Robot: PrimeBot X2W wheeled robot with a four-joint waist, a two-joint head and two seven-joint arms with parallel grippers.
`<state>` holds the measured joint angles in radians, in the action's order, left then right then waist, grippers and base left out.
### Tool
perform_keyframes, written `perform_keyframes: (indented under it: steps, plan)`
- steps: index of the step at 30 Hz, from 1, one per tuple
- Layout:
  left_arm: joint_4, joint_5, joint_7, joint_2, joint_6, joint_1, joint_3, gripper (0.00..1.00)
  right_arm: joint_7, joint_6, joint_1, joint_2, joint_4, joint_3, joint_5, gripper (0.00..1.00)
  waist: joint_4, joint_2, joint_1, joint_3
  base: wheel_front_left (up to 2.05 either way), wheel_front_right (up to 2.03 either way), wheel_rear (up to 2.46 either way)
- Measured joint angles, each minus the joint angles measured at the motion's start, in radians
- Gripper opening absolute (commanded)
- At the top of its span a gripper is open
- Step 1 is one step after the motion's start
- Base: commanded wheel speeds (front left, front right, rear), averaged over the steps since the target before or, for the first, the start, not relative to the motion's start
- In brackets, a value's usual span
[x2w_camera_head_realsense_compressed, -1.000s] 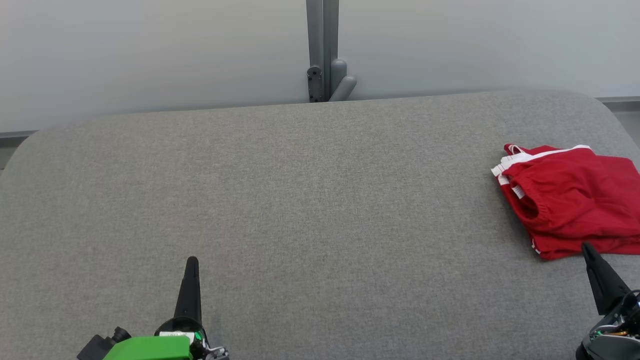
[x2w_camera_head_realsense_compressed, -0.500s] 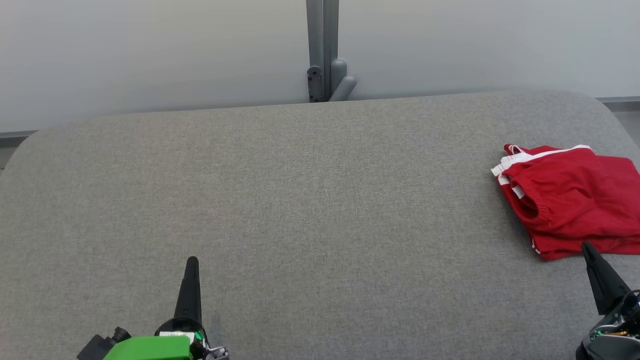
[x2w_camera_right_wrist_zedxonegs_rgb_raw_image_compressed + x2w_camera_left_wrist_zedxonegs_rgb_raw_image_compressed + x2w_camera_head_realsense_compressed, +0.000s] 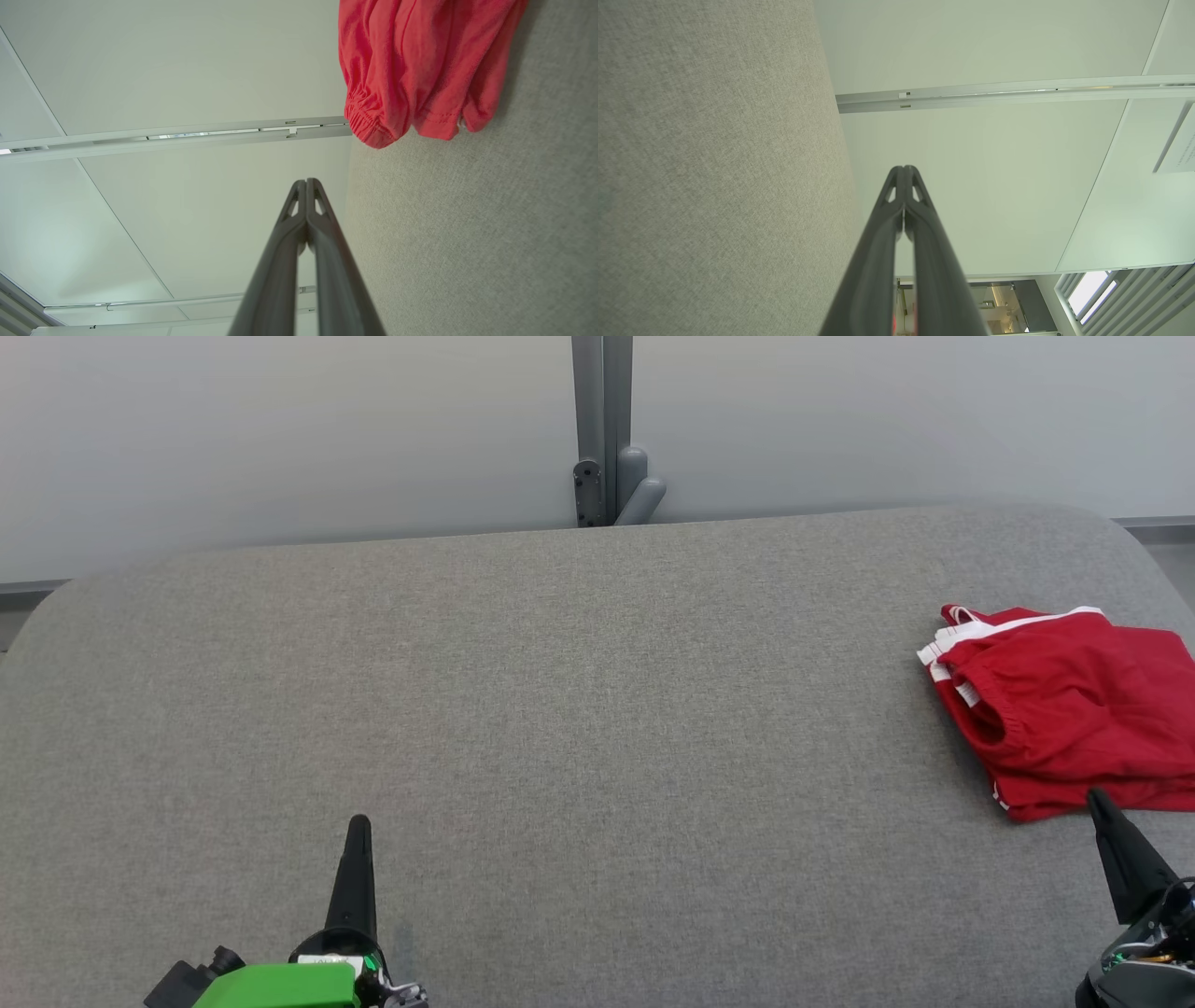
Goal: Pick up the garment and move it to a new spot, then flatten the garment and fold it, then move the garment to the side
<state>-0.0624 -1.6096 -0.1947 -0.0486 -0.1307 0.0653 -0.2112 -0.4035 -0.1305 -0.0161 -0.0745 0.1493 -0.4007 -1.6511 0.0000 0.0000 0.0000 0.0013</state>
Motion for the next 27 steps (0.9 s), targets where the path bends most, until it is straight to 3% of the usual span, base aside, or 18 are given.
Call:
perform_keyframes:
  steps: [27]
  plan:
    - [0.000, 0.000, 0.000, 0.000, 0.000, 0.000, 0.000, 0.00, -0.008, 0.000, 0.001, 0.006, 0.001, -0.008, 0.007, 0.00, 0.000, 0.0000, 0.0000, 0.000, 0.00, 0.00, 0.00]
